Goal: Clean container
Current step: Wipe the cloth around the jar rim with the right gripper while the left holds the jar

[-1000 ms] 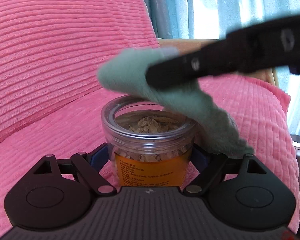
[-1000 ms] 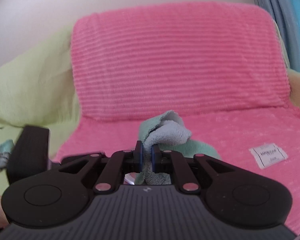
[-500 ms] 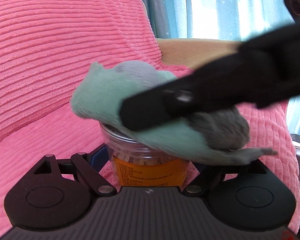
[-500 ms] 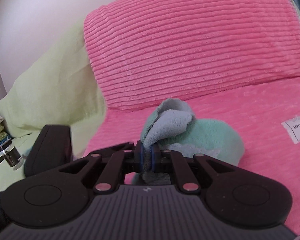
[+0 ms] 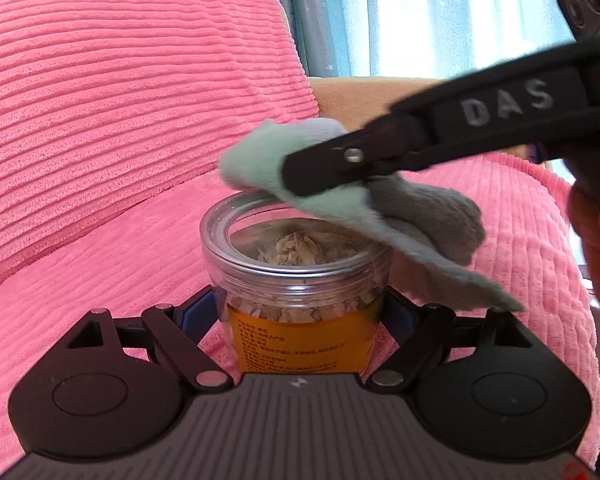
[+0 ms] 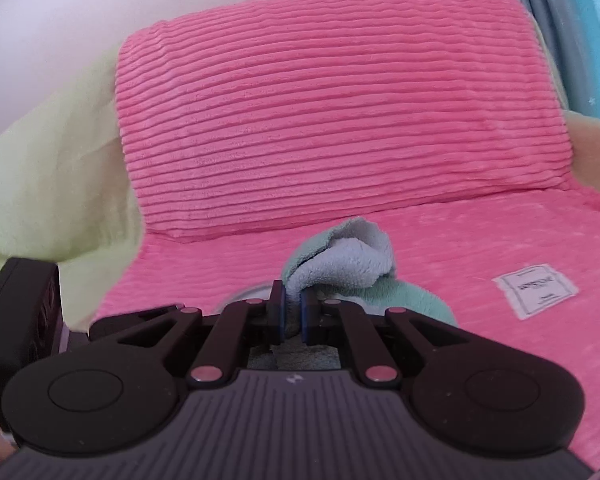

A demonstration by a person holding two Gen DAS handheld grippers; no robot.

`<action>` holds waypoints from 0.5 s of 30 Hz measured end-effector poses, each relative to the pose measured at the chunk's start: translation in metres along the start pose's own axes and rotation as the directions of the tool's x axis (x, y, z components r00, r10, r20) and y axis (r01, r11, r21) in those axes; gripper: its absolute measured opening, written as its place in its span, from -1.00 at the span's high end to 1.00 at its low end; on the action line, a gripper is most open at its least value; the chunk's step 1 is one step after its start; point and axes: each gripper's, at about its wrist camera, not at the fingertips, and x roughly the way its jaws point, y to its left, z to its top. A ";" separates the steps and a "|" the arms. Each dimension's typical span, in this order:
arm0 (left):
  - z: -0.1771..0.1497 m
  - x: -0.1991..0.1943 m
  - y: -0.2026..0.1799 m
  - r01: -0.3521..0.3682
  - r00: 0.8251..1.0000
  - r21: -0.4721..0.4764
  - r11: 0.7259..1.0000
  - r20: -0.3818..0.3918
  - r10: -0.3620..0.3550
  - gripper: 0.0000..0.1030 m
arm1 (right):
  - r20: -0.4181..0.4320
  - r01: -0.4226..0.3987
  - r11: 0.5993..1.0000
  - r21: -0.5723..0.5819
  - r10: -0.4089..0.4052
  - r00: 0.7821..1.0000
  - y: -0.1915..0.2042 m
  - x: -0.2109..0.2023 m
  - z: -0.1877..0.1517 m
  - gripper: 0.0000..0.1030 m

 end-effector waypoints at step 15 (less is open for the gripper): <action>-0.004 -0.001 -0.005 -0.002 1.000 -0.013 1.000 -0.005 0.002 -0.65 | -0.020 -0.089 0.996 -0.024 0.089 0.996 0.016 -0.014 -0.007 0.89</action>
